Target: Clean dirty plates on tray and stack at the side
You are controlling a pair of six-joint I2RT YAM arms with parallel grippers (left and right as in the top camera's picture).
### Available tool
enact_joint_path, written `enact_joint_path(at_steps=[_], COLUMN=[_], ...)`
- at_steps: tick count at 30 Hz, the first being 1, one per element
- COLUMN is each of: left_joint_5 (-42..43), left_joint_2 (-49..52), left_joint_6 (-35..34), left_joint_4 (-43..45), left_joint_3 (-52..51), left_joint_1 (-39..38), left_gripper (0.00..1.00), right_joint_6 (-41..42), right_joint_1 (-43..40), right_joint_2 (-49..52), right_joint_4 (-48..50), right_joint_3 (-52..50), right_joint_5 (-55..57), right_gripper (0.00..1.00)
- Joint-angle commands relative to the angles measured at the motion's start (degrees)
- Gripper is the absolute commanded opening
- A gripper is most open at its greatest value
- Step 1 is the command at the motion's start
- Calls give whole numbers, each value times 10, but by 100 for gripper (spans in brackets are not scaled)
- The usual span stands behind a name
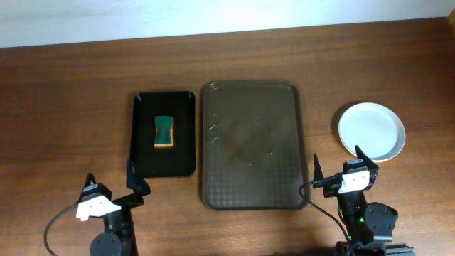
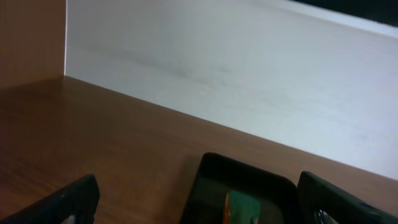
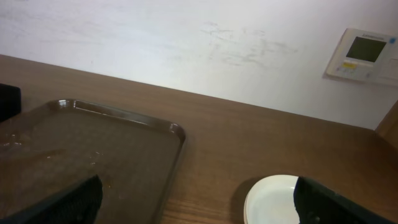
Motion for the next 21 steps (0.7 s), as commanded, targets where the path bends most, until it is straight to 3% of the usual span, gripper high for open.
enact_joint_path(at_steps=[1, 4, 21], left_joint_5=[-4, -4, -4], left_joint_2=[-5, -5, -5], left_joint_6=[-7, -7, -7], left_joint_4=[-13, -57, -56], left_joint_3=[-3, -3, -2], left_joint_1=[-3, -3, -3], left_gripper=[100, 100, 100], right_joint_6=[2, 2, 2], right_joint_1=[-1, -1, -1], right_joint_2=[-4, -4, -4], right_joint_4=[-2, -2, -2], right_joint_3=[-4, -4, -4], right_joint_5=[5, 5, 5], right_gripper=[98, 98, 98])
